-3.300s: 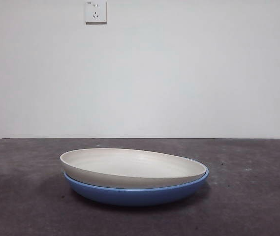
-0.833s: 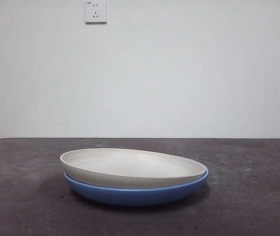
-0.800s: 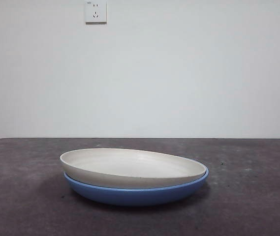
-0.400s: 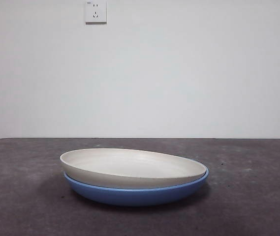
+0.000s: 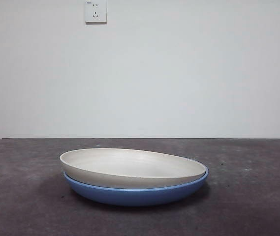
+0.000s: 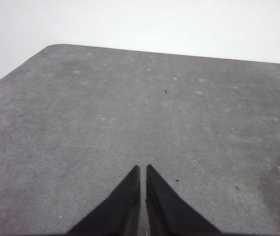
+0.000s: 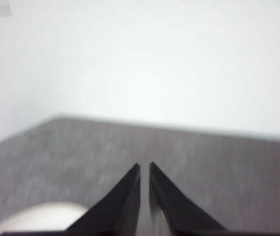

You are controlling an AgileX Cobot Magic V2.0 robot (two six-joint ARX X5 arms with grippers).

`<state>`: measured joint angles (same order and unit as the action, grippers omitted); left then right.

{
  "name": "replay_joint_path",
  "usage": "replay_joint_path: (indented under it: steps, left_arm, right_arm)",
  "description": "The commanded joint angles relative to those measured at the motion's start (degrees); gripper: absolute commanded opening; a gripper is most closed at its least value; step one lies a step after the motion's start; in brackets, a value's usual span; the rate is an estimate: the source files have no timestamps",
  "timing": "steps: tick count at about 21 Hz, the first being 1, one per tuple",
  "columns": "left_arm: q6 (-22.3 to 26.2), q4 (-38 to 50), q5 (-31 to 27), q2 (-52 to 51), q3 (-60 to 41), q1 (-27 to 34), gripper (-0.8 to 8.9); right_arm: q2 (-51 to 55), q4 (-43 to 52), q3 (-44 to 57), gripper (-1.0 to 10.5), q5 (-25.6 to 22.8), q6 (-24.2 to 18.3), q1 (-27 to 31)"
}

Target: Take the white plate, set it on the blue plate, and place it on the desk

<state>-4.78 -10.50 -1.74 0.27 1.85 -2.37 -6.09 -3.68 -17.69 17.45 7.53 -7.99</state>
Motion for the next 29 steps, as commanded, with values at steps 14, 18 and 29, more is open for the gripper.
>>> replay_joint_path:
  steps: [14, 18, 29]
  left_arm:
    - [0.87, -0.28, -0.20, -0.09, -1.18, 0.13, 0.21]
    - [0.87, -0.28, -0.17, -0.09, -1.18, 0.13, 0.21]
    - [0.87, -0.28, -0.17, -0.09, -1.16, 0.13, 0.21]
  right_arm:
    - [5.86, 28.44, 17.11, 0.3, -5.44, -7.06, 2.75]
    - [5.86, 19.04, 17.09, 0.3, -15.04, -10.03, 3.39]
    - [5.86, -5.99, 17.09, 0.3, -29.38, -10.54, 3.37]
